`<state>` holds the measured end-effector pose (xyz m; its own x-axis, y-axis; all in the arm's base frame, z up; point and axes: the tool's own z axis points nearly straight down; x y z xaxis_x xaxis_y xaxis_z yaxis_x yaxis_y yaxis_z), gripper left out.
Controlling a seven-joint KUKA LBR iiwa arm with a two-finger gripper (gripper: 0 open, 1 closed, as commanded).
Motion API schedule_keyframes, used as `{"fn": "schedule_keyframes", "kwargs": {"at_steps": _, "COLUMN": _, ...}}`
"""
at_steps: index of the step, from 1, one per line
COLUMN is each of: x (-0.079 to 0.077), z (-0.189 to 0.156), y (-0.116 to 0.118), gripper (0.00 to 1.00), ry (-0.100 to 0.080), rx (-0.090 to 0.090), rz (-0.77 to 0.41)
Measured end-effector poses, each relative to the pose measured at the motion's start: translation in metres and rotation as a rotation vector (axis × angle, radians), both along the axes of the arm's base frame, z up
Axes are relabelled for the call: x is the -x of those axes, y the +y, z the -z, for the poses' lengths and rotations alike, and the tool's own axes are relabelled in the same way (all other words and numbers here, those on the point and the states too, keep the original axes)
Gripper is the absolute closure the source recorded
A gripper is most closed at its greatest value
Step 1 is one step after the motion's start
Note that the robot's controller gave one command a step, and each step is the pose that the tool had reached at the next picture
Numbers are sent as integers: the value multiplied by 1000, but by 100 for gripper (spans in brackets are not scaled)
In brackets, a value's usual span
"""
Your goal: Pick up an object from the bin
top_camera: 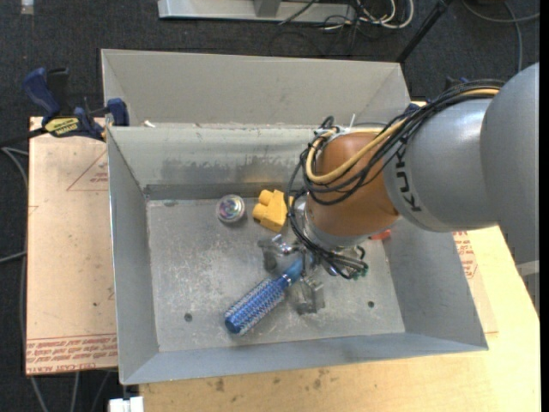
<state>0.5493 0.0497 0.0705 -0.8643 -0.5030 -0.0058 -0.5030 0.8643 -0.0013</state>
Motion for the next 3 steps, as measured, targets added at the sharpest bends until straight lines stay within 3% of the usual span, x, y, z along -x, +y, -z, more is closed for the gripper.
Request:
{"fn": "schedule_keyframes", "kwargs": {"at_steps": 1, "x": 1, "z": 0, "y": 0, "gripper": 100, "ry": 3, "rx": 0, "rz": 0}}
{"fn": "schedule_keyframes", "kwargs": {"at_steps": 2, "x": 32, "z": -104, "y": -3, "gripper": 100, "ry": -2, "rx": 1, "rz": 13}}
{"fn": "schedule_keyframes", "kwargs": {"at_steps": 3, "x": 45, "z": -186, "y": -33, "gripper": 100, "ry": -3, "rx": 2, "rz": 14}}
